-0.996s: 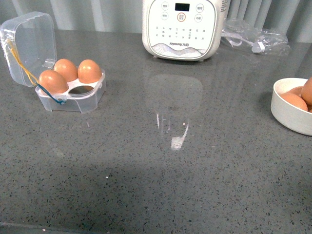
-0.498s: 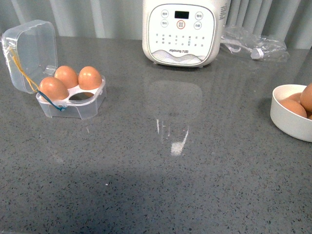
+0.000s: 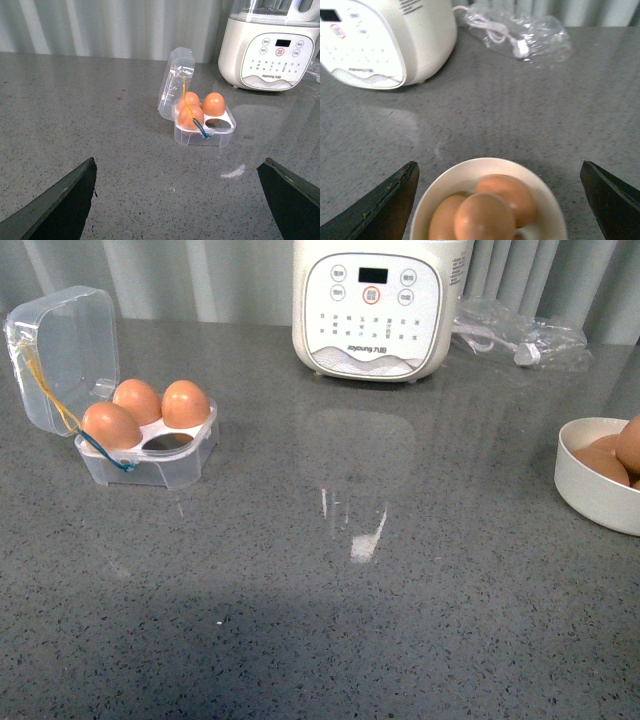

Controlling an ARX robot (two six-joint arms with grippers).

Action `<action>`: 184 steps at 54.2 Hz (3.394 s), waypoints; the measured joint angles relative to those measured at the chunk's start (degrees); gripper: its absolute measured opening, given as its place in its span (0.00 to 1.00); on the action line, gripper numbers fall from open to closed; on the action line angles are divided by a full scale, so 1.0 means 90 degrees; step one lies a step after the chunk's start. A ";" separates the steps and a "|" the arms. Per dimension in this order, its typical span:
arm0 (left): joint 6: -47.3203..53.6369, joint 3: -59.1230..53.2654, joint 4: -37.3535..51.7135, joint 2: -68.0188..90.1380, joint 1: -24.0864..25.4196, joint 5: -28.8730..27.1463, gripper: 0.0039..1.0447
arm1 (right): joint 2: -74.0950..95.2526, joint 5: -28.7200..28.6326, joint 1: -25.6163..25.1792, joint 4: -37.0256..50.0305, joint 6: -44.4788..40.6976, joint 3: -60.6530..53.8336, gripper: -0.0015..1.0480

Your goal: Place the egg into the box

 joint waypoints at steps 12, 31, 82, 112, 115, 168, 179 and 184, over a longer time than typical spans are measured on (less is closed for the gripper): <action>0.0000 0.0000 0.0000 0.0000 0.0000 0.0000 0.94 | 0.0226 -0.0206 0.0051 -0.0374 -0.0182 0.0202 0.93; 0.0000 0.0000 0.0000 0.0000 0.0000 0.0002 0.94 | 0.0656 -0.0328 0.0010 -0.0607 -0.0384 0.0204 0.93; 0.0000 0.0000 0.0000 0.0000 0.0000 0.0000 0.94 | 0.0532 -0.0180 -0.0015 -0.0597 -0.0372 0.0138 0.41; 0.0000 0.0000 0.0000 0.0000 0.0000 0.0000 0.94 | 0.1015 -0.0680 0.1360 -0.0959 0.0073 0.2266 0.41; 0.0000 0.0000 0.0000 0.0000 0.0000 0.0002 0.94 | 0.1287 -0.0874 0.1688 -0.1200 0.0049 0.2764 0.41; 0.0000 0.0000 0.0000 0.0000 0.0000 0.0000 0.94 | 0.3745 -0.2637 0.3716 -0.2926 -0.1982 0.5214 0.41; 0.0000 0.0000 0.0000 0.0000 0.0000 0.0000 0.94 | 0.4024 -0.2599 0.3823 -0.3043 -0.2106 0.5328 0.41; 0.0000 0.0000 0.0000 0.0000 0.0000 0.0000 0.94 | 0.4102 -0.2589 0.3847 -0.3050 -0.2135 0.5379 0.41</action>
